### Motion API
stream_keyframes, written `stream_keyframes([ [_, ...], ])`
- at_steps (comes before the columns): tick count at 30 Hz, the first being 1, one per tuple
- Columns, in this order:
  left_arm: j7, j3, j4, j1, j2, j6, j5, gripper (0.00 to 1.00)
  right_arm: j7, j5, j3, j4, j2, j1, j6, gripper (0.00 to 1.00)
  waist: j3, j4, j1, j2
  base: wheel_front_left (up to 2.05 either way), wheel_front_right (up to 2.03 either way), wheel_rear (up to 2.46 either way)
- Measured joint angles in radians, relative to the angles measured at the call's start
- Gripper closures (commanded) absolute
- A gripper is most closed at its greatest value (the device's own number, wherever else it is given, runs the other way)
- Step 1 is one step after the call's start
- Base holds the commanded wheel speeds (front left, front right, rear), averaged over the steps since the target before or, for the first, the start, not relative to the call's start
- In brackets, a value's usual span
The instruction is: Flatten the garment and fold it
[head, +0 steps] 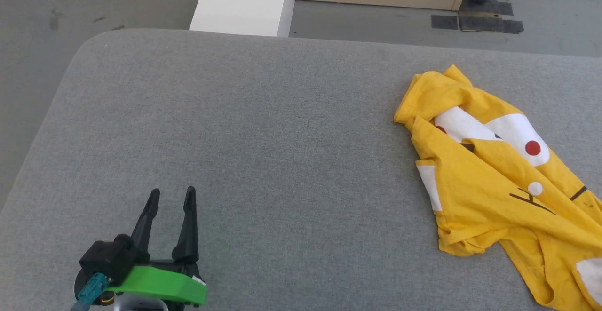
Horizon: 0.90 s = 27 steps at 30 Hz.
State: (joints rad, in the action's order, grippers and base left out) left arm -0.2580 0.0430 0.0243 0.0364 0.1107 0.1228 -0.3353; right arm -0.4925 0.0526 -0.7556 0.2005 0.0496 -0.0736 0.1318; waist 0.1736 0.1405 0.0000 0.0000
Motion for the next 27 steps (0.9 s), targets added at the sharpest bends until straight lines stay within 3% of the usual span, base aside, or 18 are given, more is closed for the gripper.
stream_keyframes([
  [5, 0.0, 0.002, 0.002, 0.003, 0.002, 0.0, 0.0, 0.0, 0.046, -0.01, 0.087, -0.028, 0.0, -0.064, 0.0, 0.0, -0.014, -0.005, 0.0, 0.0, 0.0, 0.0, 0.0],
  [9, 0.0, 0.001, 0.002, 0.009, 0.002, 0.0, 0.0, 0.0, 0.03, -0.047, 0.214, -0.139, 0.002, -0.119, 0.0, 0.0, -0.026, -0.008, 0.0, 0.0, 0.0, 0.0, 0.0],
  [20, 0.0, -0.002, 0.002, 0.009, -0.012, 0.0, -0.008, 0.0, -0.319, -0.177, 0.65, -0.352, 0.0, -0.043, 0.0, 0.0, -0.025, 0.028, 0.0, 0.0, 0.0, 0.0, 0.0],
  [23, 0.0, -0.003, 0.002, 0.009, -0.013, 0.0, -0.008, 0.0, -0.365, -0.198, 0.693, -0.359, -0.001, -0.01, 0.0, 0.0, -0.017, 0.041, 0.0, 0.0, 0.0, 0.0, 0.0],
  [27, 0.0, -0.001, 0.007, 0.007, -0.016, 0.0, -0.01, 0.0, -0.371, -0.143, 0.705, -0.328, 0.0, -0.003, 0.0, 0.0, -0.004, 0.061, 0.0, 0.0, 0.0, 0.0, 0.0],
])
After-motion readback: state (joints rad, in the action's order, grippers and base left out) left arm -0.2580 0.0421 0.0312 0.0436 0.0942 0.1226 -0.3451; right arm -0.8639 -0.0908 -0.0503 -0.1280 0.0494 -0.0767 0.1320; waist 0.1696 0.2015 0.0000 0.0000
